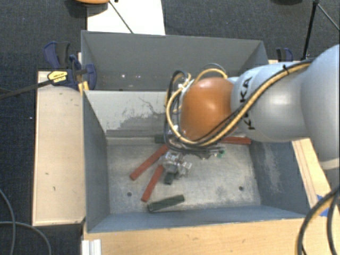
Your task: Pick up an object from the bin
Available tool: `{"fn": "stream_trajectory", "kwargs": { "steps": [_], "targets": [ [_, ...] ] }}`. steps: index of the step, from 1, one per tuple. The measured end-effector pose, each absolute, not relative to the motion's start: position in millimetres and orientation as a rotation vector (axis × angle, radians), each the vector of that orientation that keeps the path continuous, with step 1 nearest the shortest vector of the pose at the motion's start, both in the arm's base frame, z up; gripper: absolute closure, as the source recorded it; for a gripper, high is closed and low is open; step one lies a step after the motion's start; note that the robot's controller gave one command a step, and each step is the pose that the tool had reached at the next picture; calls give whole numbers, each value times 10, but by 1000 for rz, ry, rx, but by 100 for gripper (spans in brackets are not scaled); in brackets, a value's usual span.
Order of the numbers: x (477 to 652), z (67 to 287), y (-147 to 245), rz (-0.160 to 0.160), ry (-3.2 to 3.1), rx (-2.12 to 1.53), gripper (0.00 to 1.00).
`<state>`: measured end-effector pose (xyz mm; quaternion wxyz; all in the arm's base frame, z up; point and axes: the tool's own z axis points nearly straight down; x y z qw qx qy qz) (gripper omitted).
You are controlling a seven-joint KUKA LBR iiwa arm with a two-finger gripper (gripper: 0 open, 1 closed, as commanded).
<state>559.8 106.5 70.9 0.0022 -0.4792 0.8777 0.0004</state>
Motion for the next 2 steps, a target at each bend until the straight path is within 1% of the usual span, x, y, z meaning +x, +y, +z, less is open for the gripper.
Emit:
{"fn": "stream_trajectory", "kwargs": {
  "steps": [1,2],
  "targets": [
    [5598,709,1065,1,2755,-1502,100],
    [5622,2151,1223,0,2768,-1476,100]
  ]
}}
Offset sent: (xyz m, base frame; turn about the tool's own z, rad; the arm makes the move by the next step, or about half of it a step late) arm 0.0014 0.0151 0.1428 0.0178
